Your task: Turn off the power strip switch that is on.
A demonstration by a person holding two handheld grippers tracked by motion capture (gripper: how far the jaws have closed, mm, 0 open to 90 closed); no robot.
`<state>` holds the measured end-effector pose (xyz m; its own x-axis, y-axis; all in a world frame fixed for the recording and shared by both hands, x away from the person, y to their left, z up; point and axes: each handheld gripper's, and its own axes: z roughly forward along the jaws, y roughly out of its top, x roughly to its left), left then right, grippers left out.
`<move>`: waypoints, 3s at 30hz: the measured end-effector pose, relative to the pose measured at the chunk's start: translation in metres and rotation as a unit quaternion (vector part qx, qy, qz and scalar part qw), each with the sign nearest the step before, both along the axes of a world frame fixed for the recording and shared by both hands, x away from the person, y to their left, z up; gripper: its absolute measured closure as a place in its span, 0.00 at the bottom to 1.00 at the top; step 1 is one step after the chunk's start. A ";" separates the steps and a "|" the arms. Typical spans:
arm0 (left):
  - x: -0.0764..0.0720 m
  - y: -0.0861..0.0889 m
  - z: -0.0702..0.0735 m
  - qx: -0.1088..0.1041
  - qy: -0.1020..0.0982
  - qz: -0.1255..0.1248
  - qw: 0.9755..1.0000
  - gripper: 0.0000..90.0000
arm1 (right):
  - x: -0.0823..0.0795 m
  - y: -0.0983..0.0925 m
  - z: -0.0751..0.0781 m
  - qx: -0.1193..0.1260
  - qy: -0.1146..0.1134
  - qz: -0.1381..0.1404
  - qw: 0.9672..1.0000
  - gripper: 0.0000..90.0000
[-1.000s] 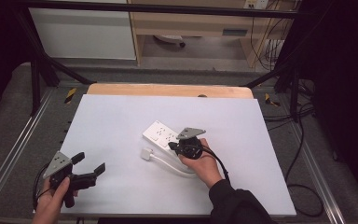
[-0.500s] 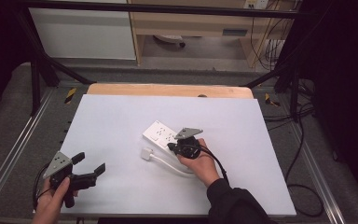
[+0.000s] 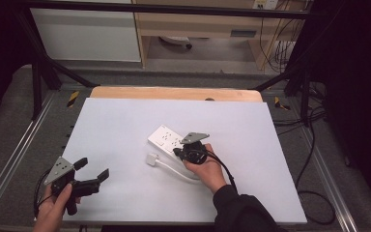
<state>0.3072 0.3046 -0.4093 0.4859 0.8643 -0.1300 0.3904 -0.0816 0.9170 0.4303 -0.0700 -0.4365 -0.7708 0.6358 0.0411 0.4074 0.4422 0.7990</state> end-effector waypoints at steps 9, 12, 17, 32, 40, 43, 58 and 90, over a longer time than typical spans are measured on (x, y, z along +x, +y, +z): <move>0.000 0.000 0.000 0.001 0.000 0.000 1.000 0.06 | -0.001 0.001 -0.001 -0.001 -0.001 -0.007 1.000 1.00; 0.000 0.000 0.000 0.001 0.001 0.002 1.000 0.06 | -0.001 0.002 -0.003 -0.001 -0.002 -0.006 1.000 1.00; 0.000 0.000 0.000 0.000 0.001 0.001 1.000 0.06 | -0.001 0.002 -0.003 -0.001 0.002 -0.007 1.000 1.00; 0.000 0.001 0.000 0.000 0.000 0.001 1.000 0.06 | -0.001 0.002 -0.002 0.001 -0.003 -0.005 1.000 1.00; 0.000 0.001 0.000 0.001 -0.001 0.000 1.000 0.06 | -0.001 0.002 -0.002 0.004 -0.003 -0.007 1.000 1.00; 0.000 0.001 0.000 0.001 0.000 0.000 1.000 0.06 | -0.001 0.001 -0.001 0.007 -0.003 -0.008 1.000 1.00; 0.000 0.001 0.000 -0.001 -0.003 0.000 1.000 0.06 | 0.000 0.000 0.000 0.018 -0.001 -0.011 1.000 1.00; 0.000 0.000 0.000 0.006 0.000 0.005 1.000 0.06 | 0.003 -0.008 0.022 0.062 -0.009 -0.023 0.998 0.39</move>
